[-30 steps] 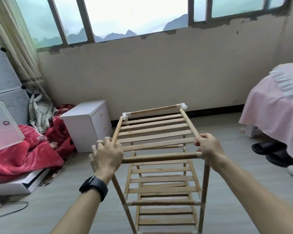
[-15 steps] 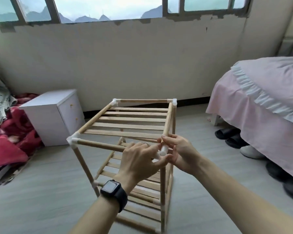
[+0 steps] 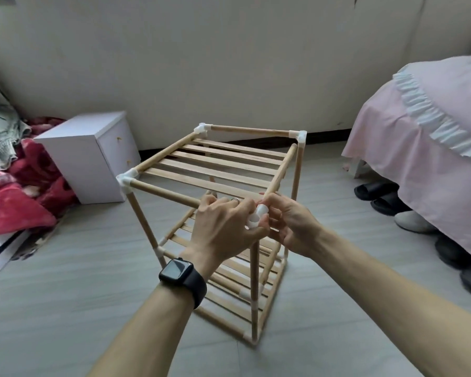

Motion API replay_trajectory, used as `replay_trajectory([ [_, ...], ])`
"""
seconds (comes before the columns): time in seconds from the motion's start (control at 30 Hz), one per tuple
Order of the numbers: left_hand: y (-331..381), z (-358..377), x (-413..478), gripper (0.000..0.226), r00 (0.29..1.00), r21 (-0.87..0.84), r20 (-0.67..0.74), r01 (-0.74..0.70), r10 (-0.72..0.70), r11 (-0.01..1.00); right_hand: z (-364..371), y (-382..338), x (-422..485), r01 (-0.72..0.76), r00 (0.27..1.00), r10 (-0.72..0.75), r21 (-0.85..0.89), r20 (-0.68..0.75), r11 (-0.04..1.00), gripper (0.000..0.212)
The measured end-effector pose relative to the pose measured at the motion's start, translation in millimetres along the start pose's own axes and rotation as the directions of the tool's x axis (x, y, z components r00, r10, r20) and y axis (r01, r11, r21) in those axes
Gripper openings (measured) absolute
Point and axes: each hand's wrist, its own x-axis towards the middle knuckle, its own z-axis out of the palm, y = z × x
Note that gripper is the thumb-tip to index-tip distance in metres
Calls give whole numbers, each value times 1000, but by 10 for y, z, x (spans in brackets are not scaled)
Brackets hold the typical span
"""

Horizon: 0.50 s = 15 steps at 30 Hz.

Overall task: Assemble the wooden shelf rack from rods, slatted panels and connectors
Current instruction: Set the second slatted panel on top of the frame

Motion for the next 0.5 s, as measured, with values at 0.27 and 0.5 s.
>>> replay_trajectory([
  [0.27, 169, -144, 79, 38, 949, 43, 204, 235, -239, 971, 43, -20, 14, -68, 996, 66, 30, 56, 997, 38],
  [0.5, -79, -249, -124, 22, 976, -8, 156, 156, -153, 988, 256, 77, 32, -56, 988, 56, -8, 142, 998, 26],
])
